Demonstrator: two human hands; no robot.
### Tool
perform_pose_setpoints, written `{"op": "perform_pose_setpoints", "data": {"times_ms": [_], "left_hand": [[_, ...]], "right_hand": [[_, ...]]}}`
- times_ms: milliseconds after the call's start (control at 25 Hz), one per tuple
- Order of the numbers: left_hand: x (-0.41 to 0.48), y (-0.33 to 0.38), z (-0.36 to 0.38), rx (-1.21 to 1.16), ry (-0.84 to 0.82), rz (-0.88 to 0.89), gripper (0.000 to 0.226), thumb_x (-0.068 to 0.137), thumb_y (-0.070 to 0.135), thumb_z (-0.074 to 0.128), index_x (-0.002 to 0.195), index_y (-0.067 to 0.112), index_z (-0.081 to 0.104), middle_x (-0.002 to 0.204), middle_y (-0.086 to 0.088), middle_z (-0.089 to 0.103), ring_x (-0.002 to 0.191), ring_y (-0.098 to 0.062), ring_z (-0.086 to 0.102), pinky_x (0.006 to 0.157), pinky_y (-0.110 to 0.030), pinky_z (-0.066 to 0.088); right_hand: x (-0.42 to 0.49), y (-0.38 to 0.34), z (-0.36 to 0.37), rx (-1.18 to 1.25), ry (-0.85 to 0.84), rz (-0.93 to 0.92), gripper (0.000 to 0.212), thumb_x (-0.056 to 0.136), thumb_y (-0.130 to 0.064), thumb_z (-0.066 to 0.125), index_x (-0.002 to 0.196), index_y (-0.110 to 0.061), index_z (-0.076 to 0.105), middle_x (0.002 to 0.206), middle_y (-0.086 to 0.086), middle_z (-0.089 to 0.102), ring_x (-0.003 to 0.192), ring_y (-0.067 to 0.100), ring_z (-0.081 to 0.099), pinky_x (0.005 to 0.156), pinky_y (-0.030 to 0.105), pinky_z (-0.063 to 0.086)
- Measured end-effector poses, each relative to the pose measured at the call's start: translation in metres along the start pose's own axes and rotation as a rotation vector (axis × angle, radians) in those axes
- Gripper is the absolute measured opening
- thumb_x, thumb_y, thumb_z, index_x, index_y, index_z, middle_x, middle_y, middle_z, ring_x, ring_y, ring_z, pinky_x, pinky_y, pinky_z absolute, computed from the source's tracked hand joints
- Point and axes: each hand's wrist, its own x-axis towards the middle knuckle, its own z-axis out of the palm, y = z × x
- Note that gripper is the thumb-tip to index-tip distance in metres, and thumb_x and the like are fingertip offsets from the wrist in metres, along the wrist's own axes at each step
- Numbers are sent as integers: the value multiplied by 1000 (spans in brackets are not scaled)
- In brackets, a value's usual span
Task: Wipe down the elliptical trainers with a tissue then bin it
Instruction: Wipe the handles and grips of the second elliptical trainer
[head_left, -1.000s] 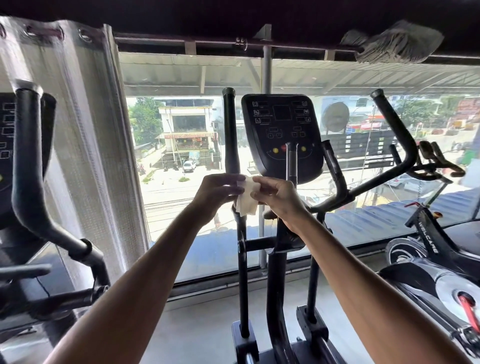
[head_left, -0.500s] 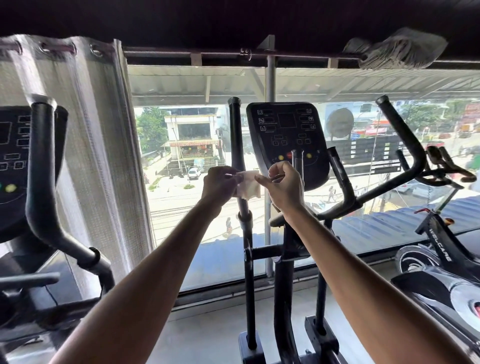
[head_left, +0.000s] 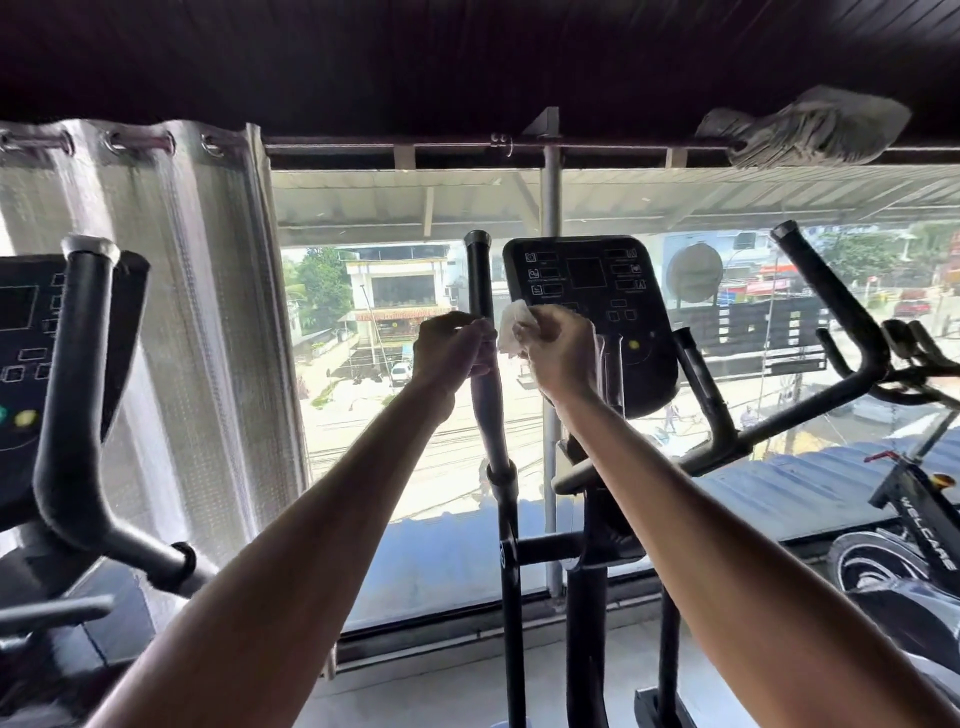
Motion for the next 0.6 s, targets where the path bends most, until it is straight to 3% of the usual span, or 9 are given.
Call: {"op": "perform_pose_setpoints", "data": {"times_ms": [160,240,320,480,600], "left_hand": [[53,1,14,73,135,53,10,86,17,67,86,23,74,92,-1,78,92,-22,73,92,-46,61],[79,-1,21,163,204,50,15,89,17,66,100,24,74,103,3,77,103,-22,71,97,-41,58],[103,-5,30,285,236,14,30,93,22,67,123,21,69,123,-1,73,116,-24,66,100,-34,52],[144,-6,48,413,224,7,48,99,37,61,140,12,58,138,-11,65,127,-30,60,104,-37,49],[170,-6,52,303,235,-17,49,89,42,54,120,7,69,121,-17,71,113,-36,66,85,-39,51]], "right_hand": [[54,5,25,-30,44,-66,13,87,-34,78,87,-21,75,88,-5,77,83,17,72,84,50,56],[85,11,35,-79,41,-97,22,90,-42,74,88,-20,76,87,-5,76,79,13,70,77,34,54],[118,21,47,-158,43,-151,29,92,-45,70,89,-17,76,91,-4,76,78,11,67,69,24,43],[169,37,79,-160,-3,-279,17,92,-27,73,90,-10,75,96,5,74,85,18,67,65,20,38],[175,38,95,-96,-63,-446,8,89,-14,73,92,-11,80,96,5,77,86,13,66,73,23,47]]}}
